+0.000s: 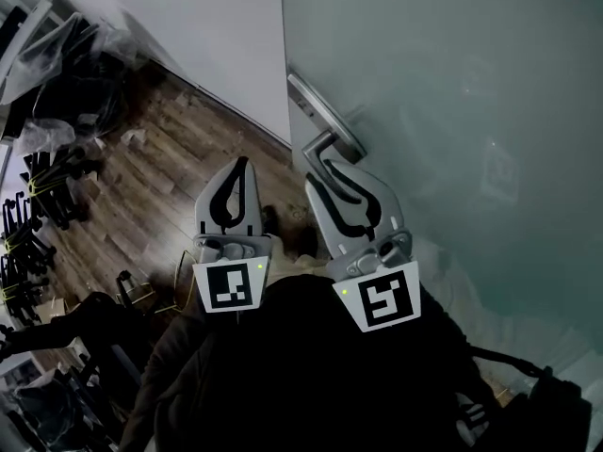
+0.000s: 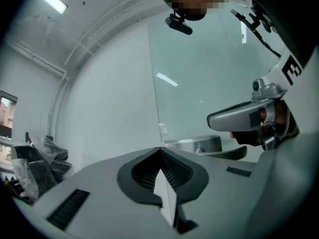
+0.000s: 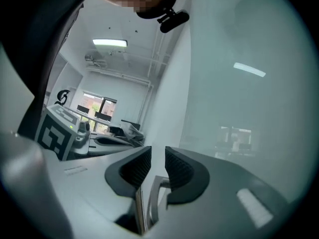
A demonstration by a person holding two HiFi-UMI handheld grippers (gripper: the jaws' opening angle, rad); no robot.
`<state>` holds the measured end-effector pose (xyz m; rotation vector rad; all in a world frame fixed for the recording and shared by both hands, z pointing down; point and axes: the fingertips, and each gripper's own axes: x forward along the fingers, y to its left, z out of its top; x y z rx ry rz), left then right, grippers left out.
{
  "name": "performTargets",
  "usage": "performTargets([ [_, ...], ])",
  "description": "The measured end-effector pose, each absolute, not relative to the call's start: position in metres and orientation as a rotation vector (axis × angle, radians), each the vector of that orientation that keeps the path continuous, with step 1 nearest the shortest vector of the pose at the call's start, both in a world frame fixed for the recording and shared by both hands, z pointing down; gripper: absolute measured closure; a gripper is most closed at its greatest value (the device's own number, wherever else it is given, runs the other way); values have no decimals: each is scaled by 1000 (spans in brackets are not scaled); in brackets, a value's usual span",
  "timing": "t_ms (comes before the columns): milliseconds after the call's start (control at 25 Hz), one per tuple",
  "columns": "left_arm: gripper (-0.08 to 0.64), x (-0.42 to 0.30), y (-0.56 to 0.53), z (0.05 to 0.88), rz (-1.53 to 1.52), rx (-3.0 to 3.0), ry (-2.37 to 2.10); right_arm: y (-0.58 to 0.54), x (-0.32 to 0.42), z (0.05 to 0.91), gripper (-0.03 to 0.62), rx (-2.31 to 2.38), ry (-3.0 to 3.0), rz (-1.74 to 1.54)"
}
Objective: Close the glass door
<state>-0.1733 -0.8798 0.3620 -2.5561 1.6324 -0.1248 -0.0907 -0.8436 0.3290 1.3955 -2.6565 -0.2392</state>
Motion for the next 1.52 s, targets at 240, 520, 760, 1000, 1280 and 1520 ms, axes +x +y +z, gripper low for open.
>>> performTargets([
  [240,563,-150,-883,370,-142,-2613,1558,-855,-82,383,509,1359,-2582,29],
  [520,563,-158,-884,370,-160,-2600,1596,-865,-80,406,509,1389,-2504,77],
  [760,563,-167,-877,368,-134,-2559,1652,-865,-80,407,525,1342,-2530,157],
  [1000,563,-177,-853,366,-135,-2531,1696,-855,-89,408,526,1320,-2550,190],
  [1280,563,-212,-815,361,-147,-2487,1754,-824,-119,408,526,1244,-2597,212],
  [1520,563,-247,-771,352,-135,-2459,1806,-797,-148,401,525,1139,-2675,274],
])
